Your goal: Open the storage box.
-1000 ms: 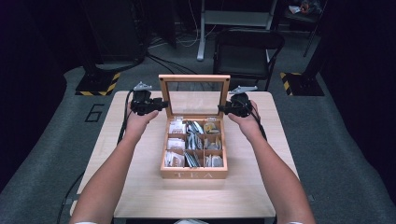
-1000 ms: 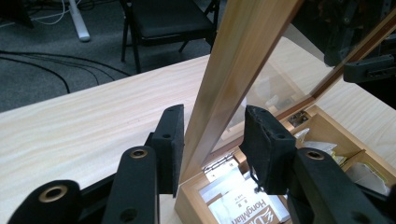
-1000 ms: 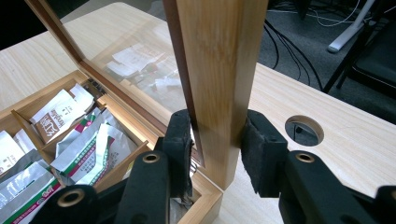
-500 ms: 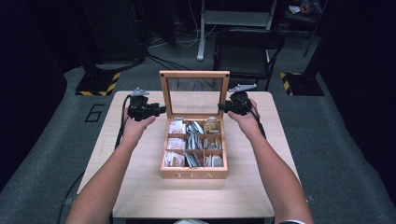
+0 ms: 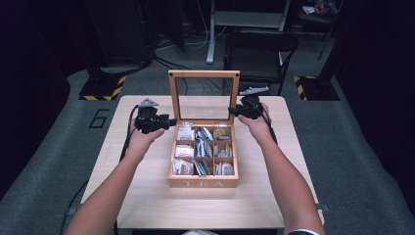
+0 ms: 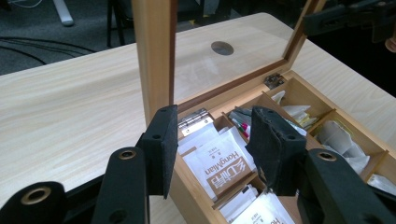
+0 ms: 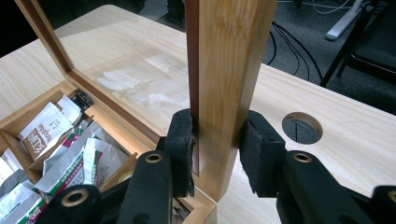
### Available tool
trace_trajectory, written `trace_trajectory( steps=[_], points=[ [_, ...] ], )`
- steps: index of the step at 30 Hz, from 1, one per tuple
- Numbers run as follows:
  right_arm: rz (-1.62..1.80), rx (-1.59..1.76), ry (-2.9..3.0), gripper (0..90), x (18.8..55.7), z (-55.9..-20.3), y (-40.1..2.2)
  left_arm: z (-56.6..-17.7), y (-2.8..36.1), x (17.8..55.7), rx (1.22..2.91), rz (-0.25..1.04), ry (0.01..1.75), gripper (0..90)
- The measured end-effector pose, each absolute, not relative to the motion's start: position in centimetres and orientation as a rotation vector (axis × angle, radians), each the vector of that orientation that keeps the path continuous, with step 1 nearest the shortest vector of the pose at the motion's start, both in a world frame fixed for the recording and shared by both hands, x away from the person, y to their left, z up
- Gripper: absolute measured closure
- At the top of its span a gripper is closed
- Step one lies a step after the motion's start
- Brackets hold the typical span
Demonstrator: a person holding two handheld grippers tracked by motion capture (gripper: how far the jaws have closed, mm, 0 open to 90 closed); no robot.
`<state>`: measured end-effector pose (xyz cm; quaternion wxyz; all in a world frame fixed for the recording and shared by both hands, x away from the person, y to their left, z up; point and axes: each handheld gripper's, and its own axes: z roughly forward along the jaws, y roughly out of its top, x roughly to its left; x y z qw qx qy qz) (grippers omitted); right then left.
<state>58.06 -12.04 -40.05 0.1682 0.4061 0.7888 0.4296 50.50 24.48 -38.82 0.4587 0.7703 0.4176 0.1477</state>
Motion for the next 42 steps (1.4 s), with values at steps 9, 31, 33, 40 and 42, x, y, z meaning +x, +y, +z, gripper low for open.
trace_trajectory(
  steps=[9, 31, 33, 40, 42],
  points=[
    [1.225, 1.191, 2.245, 65.6, 58.7, -40.1, -12.1, -38.8, 24.0, 49.8, 1.893, 0.34, 1.022, 51.5],
    [1.23, 1.261, 2.218, 64.5, 59.5, -40.7, -11.9, -39.2, 24.0, 48.7, 1.903, 0.321, 1.019, 50.3],
    [1.225, 1.261, 2.22, 64.5, 59.5, -40.7, -11.9, -39.3, 23.9, 48.6, 1.894, 0.321, 1.013, 50.3],
    [1.216, 1.259, 2.219, 64.4, 59.5, -40.7, -11.9, -39.9, 24.0, 48.5, 1.899, 0.314, 1.028, 50.3],
    [1.214, 1.263, 2.216, 64.2, 59.5, -40.7, -11.8, -39.9, 24.1, 48.5, 1.899, 0.314, 1.03, 50.3]
  ],
)
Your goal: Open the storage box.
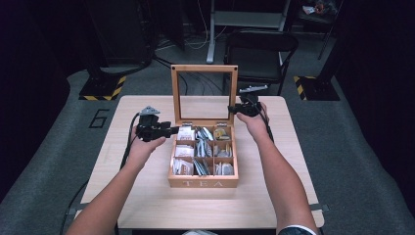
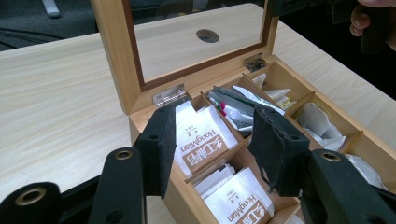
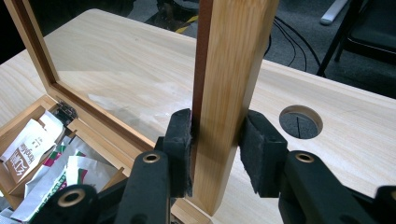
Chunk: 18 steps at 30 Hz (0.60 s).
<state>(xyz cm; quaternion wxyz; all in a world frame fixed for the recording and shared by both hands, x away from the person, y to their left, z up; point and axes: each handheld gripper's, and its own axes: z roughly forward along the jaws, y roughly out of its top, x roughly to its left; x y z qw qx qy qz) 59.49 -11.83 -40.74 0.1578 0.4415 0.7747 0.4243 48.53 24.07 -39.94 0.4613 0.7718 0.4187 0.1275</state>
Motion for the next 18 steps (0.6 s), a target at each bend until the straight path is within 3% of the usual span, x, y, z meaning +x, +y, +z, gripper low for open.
trace_trajectory(
  steps=[18],
  points=[
    [1.186, 1.258, 2.192, 47.6, 58.5, -39.7, -12.6, -40.1, 24.6, 48.3, 1.879, 0.321, 1.05, 47.9]
  ],
)
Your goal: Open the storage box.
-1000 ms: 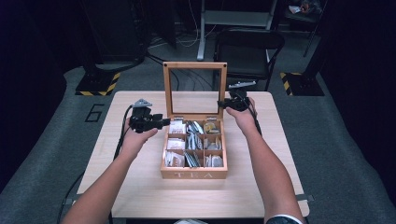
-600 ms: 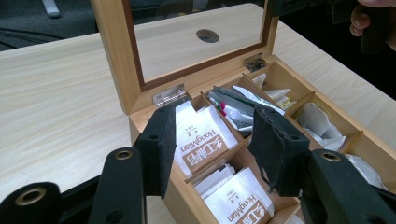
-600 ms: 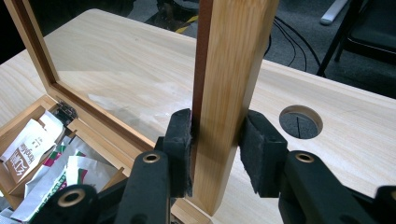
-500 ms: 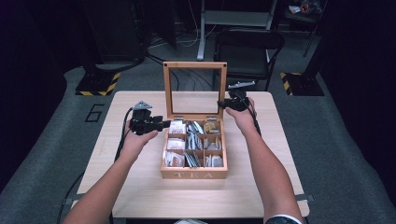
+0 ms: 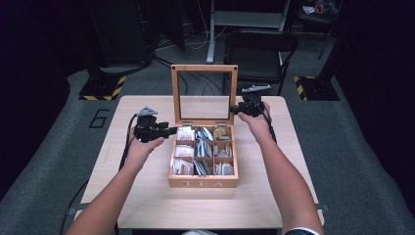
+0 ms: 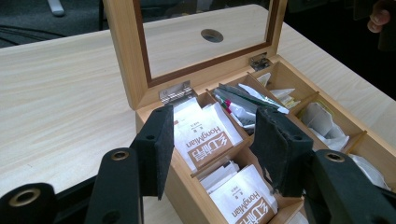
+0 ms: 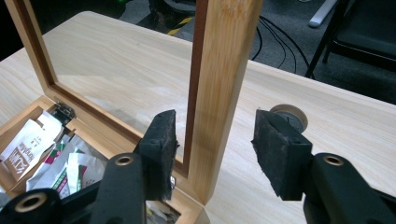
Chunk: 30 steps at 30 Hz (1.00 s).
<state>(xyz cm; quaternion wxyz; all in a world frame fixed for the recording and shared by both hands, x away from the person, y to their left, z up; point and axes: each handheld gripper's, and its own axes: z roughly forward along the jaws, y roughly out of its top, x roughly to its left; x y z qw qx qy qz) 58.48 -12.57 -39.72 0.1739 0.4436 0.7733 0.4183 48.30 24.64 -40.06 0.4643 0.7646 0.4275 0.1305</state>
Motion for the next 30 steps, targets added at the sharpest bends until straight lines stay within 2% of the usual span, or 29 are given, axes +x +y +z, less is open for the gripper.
trace_trajectory(
  steps=[20, 30],
  points=[
    [1.199, 1.127, 2.225, 39.6, 52.8, -38.6, -13.1, -39.3, 26.0, 47.4, 1.888, 0.382, 1.058, 43.6],
    [1.177, 1.028, 2.278, 40.0, 50.0, -39.2, -12.4, -40.1, 26.3, 46.6, 1.877, 0.383, 1.064, 44.0]
  ],
)
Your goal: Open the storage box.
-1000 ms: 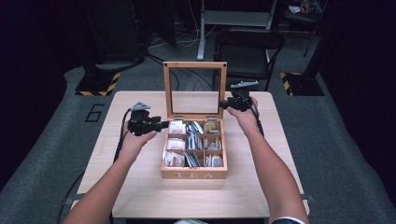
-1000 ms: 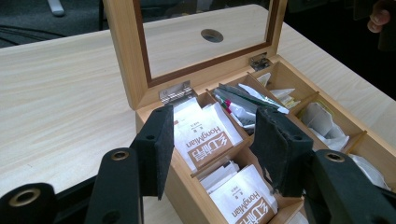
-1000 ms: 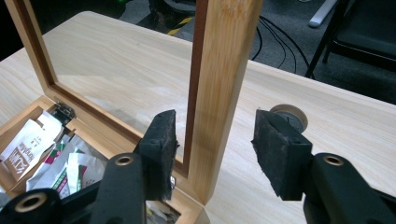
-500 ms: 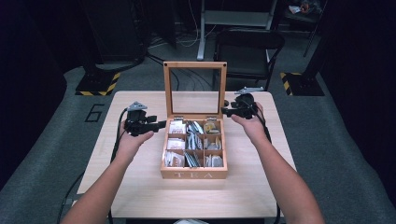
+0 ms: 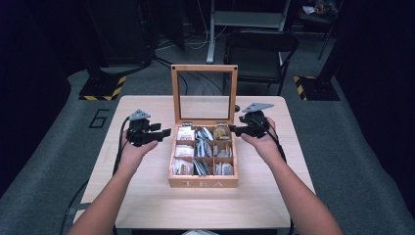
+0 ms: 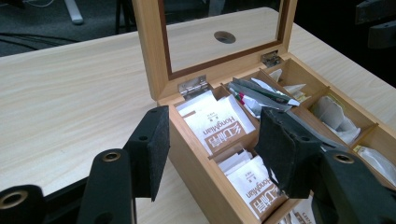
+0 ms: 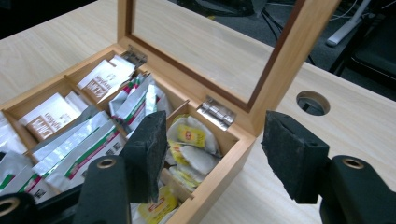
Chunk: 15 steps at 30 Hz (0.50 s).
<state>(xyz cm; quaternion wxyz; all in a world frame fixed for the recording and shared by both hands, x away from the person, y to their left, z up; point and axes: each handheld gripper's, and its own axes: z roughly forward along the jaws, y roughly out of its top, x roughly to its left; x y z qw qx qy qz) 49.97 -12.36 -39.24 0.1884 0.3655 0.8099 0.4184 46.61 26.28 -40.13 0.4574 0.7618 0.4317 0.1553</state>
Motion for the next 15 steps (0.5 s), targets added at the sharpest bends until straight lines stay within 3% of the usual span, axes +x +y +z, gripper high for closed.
trace_trajectory(
  steps=[15],
  points=[
    [1.223, 0.996, 2.307, 40.2, 47.3, -40.5, -11.7, -40.9, 26.5, 45.6, 1.888, 0.382, 1.057, 44.0]
  ],
)
